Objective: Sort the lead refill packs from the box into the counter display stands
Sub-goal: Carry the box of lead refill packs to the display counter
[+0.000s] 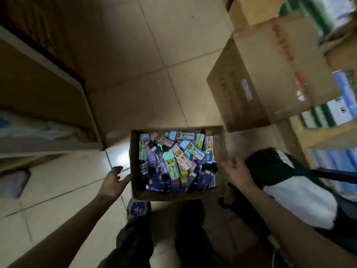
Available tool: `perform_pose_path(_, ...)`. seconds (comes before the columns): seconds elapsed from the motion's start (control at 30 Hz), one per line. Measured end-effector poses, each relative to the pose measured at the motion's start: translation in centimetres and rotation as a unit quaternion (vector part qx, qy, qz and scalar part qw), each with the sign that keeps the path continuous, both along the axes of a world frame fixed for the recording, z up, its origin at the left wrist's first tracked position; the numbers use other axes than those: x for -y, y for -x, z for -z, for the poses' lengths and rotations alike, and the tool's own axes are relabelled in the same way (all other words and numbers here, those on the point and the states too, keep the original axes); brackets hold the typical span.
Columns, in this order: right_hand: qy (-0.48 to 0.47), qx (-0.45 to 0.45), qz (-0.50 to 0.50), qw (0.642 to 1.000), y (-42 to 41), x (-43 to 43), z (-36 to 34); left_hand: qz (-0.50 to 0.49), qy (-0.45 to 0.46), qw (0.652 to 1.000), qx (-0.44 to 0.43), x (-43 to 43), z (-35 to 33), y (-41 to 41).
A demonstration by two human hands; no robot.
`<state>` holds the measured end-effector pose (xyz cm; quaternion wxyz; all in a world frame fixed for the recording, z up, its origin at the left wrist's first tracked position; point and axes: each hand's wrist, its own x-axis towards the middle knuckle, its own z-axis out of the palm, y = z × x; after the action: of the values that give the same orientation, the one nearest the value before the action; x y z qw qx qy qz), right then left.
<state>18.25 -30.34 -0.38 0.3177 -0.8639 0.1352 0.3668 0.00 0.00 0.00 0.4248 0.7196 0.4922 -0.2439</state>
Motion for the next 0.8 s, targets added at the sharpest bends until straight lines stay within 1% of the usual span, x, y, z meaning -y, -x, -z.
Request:
perform_pose_path(0.1,0.025,0.016,0.021,0.999,0.3,1.0,6.3,-0.022,-0.01,1.0,0.013,-0.2,6.2,-0.5)
perform_pose_path(0.23,0.027,-0.01,0.099,0.995,0.5,2.2,11.9,-0.093,-0.003,0.995,0.016,0.7,12.0,-0.6)
perform_pose_path(0.33,0.023,-0.01,0.142,0.99,0.7,2.6,14.3,-0.12,-0.042,0.992,0.02,1.6,14.1,-0.7)
perform_pose_path(0.43,0.025,0.043,0.118,0.992,1.5,2.5,14.7,-0.096,-0.088,0.99,0.046,1.8,14.2,-0.3)
perform_pose_path(0.53,0.033,0.067,0.104,0.992,2.1,2.4,13.0,-0.073,-0.066,0.994,0.053,1.1,12.7,0.3)
perform_pose_path(0.63,0.041,0.075,0.066,0.994,2.3,2.5,9.1,-0.071,-0.057,0.994,0.059,0.2,9.0,0.4)
perform_pose_path(0.7,0.034,0.073,0.043,0.996,2.2,2.5,4.9,-0.084,-0.055,0.993,0.061,-0.4,5.1,0.5)
perform_pose_path(0.8,0.017,0.089,0.036,0.995,2.1,2.2,-3.6,-0.116,-0.049,0.99,0.069,-1.0,-2.7,0.3)
